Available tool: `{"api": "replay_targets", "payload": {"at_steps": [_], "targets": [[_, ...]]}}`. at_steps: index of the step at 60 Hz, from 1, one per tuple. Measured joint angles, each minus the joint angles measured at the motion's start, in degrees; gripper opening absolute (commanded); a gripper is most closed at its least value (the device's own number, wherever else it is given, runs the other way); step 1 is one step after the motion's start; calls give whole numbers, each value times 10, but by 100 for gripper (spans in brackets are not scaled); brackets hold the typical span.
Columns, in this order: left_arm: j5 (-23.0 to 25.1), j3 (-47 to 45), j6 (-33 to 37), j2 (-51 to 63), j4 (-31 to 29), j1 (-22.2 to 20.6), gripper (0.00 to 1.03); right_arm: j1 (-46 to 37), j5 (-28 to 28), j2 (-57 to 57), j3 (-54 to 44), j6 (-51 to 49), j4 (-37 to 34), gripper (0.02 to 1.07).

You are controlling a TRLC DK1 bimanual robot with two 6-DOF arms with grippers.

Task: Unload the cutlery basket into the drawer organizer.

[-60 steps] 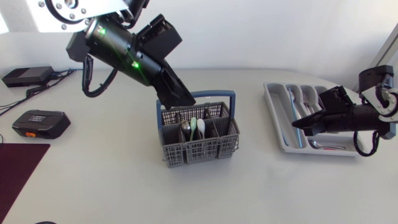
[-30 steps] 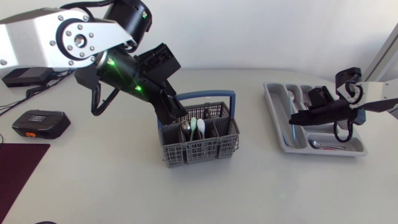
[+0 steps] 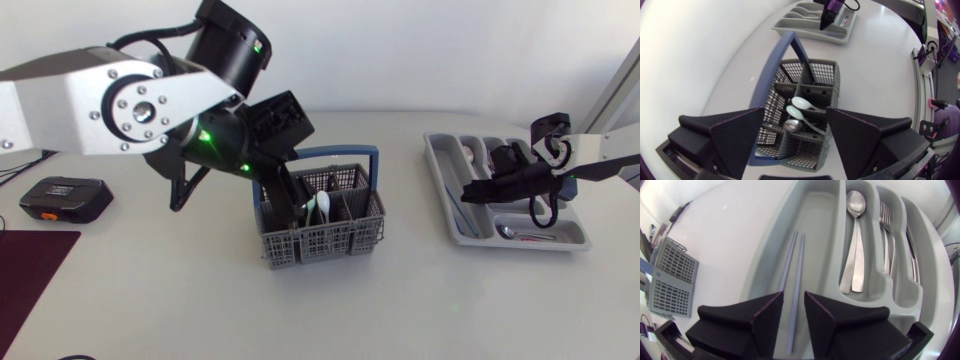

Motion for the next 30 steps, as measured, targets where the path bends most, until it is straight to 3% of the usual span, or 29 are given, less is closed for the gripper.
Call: {"api": "replay_targets", "payload": {"at_steps": [8, 30], "targets": [[-16, -39, -10, 0, 5, -13, 86, 4, -3, -4, -7, 0, 9, 66], [-58, -87, -41, -9, 88, -24, 86, 3, 3, -127, -88, -1, 15, 69]]}}
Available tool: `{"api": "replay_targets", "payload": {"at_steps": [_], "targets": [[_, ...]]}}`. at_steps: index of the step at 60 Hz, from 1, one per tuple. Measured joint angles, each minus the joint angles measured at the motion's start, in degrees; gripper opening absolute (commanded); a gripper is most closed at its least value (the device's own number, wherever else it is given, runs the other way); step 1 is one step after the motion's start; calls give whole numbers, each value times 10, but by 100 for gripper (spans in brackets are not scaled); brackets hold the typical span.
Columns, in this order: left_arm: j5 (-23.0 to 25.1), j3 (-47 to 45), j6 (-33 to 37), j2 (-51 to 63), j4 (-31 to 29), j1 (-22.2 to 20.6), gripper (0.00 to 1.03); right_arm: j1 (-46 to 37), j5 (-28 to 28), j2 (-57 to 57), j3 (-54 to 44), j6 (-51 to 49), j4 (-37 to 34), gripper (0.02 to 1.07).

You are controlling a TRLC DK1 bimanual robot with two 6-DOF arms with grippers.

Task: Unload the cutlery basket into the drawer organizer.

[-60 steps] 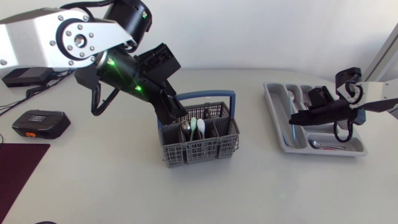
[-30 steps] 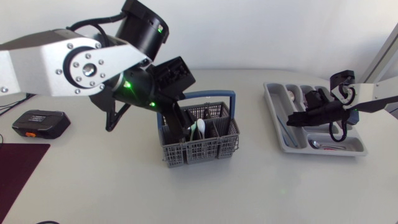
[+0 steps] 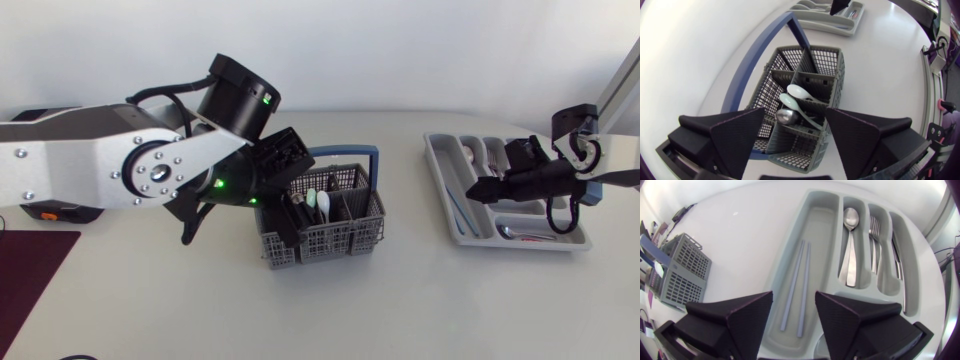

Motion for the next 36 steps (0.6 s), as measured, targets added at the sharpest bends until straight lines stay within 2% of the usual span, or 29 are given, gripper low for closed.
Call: {"api": "replay_targets", "payload": {"at_steps": [17, 36], "targets": [[-46, -30, -19, 3, 57, -41, 86, 13, -15, -68, -47, -4, -1, 69], [-50, -73, -19, -25, 57, -25, 86, 116, -31, -159, -88, -5, -7, 69]]}}
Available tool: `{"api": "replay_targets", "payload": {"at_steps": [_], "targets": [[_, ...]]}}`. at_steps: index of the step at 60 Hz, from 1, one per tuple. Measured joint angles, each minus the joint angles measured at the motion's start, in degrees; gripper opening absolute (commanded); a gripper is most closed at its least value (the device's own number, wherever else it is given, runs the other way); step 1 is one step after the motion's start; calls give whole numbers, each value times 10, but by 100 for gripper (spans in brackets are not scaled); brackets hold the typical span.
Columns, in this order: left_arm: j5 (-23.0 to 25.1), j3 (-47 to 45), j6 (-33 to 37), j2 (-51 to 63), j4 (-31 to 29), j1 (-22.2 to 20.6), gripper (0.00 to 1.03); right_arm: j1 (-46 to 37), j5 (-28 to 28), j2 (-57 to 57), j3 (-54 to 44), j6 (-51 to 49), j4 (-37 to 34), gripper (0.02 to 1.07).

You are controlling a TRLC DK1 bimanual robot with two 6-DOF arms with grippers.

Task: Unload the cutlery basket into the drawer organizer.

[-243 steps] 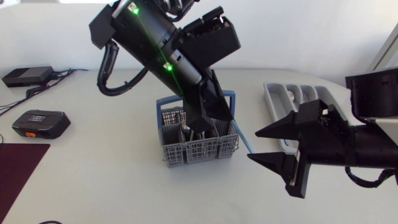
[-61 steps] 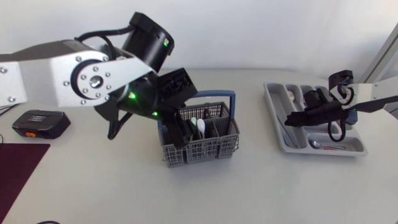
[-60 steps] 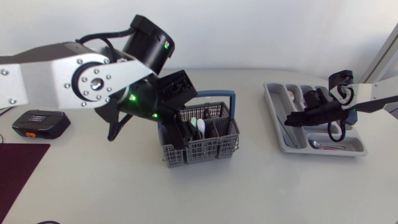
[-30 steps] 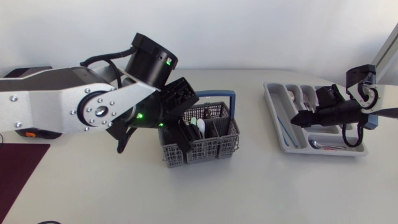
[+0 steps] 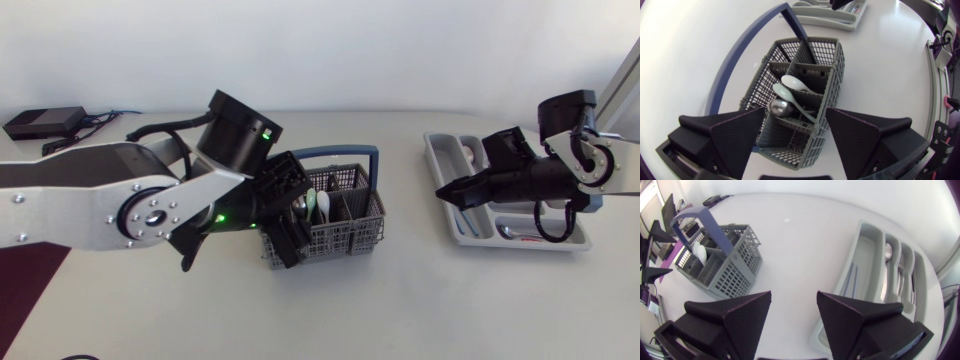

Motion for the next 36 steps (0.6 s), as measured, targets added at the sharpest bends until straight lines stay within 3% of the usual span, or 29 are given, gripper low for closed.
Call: {"api": "replay_targets", "payload": {"at_steps": [23, 36], "targets": [[-2, -47, 0, -45, 19, 25, 86, 102, 5, -3, 0, 11, -44, 69], [-9, -56, 0, -45, 52, 27, 86, 161, 38, 13, 0, 32, -45, 69]]}}
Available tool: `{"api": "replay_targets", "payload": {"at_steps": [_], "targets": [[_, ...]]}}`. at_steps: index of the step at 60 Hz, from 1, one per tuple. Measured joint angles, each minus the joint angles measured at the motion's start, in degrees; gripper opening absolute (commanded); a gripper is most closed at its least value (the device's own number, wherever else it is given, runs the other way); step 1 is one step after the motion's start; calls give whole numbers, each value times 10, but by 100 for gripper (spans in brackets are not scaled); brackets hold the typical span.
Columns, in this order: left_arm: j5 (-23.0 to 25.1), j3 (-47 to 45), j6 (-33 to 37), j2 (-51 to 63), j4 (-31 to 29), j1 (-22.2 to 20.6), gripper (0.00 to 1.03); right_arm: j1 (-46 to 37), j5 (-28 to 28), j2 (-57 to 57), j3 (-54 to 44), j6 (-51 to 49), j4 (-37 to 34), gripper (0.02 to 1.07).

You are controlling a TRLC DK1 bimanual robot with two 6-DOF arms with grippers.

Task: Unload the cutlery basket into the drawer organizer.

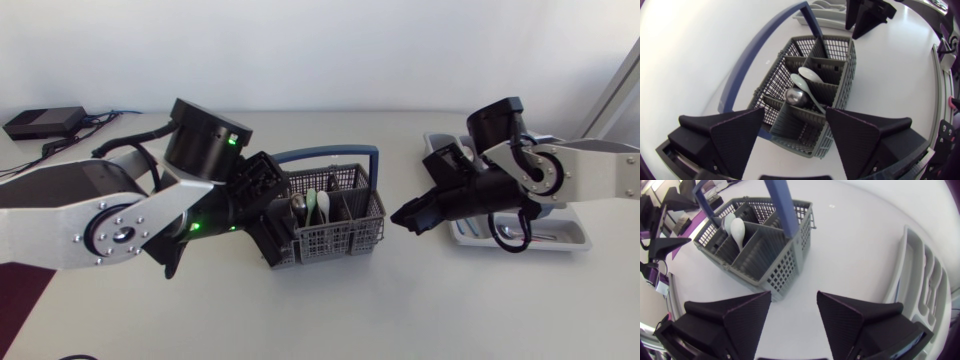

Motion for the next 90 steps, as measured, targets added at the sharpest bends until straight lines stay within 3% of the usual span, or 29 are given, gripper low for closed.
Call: {"api": "replay_targets", "payload": {"at_steps": [9, 24, 46, 90], "targets": [[-23, 0, -1, 7, 40, -13, 86, 31, 14, 1, 7, 17, -1, 69], [-28, 0, -31, 26, 56, -21, 86, 65, 21, 1, 9, 29, -1, 69], [-25, 40, -102, 76, 57, -28, 86, 36, 18, -24, -3, 29, -5, 72], [36, 145, -229, 163, -55, -2, 86, -9, -6, -36, -18, 29, -2, 72]]}}
